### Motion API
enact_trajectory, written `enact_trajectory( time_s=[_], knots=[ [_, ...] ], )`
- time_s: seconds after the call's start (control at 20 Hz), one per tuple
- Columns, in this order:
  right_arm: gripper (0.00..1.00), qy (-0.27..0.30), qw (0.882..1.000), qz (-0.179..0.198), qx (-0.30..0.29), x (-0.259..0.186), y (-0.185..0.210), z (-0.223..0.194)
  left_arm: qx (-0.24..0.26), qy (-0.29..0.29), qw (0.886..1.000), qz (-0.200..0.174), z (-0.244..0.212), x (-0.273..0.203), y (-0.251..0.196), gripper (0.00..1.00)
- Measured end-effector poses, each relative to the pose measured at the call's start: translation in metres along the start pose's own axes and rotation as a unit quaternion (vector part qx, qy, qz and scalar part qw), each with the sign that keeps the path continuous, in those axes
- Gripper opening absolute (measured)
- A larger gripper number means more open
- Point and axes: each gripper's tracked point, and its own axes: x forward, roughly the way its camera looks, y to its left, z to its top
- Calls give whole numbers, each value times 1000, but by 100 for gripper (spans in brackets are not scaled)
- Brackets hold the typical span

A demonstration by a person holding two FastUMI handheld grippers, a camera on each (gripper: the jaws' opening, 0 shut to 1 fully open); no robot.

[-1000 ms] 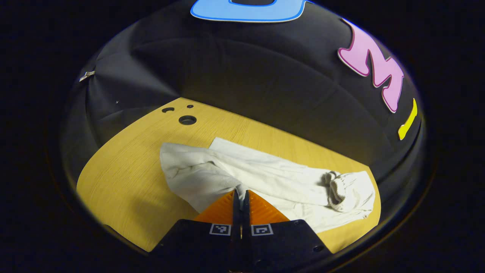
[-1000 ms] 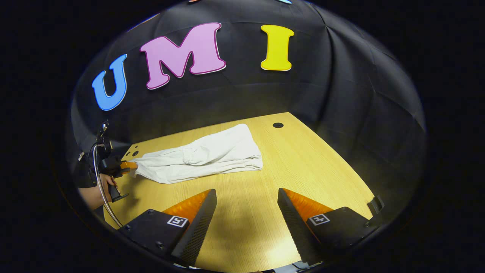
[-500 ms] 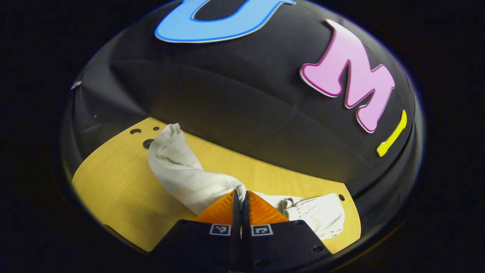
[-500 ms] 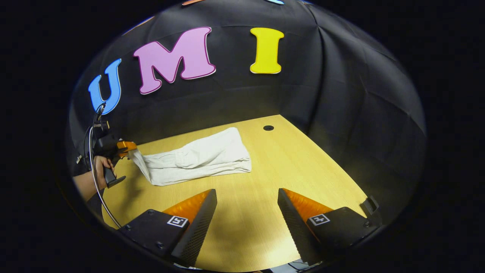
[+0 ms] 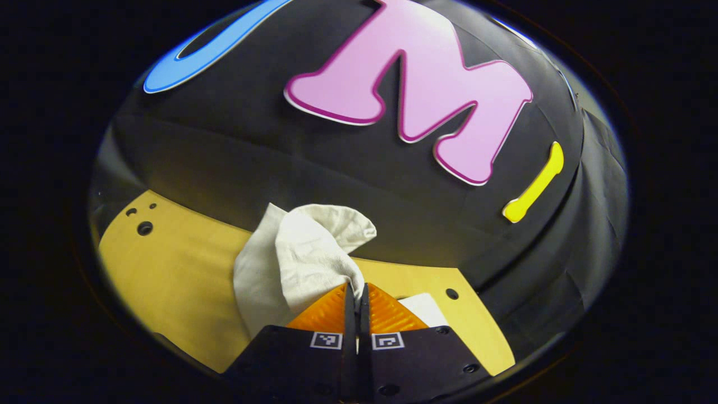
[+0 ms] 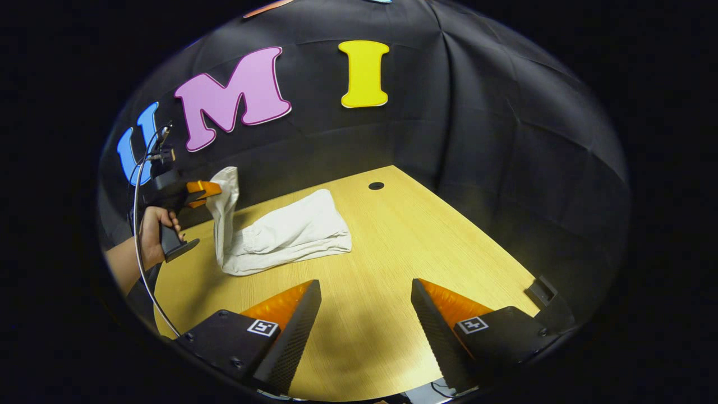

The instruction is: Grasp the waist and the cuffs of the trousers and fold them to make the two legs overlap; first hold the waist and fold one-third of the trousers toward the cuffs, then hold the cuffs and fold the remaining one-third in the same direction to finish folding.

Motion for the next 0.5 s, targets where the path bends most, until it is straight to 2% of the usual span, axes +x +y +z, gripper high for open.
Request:
enact_trajectory(
  time_s=[0.3, 0.5],
  knots=[
    [99, 5, 1000, -14, 17, -3, -12, -7, 26, 42, 997, -65, -47, 42, -99, 5],
    [99, 10, 999, -26, 20, -11, -25, -17, 44, 81, 994, -66, -82, 66, -128, 5]
  ],
)
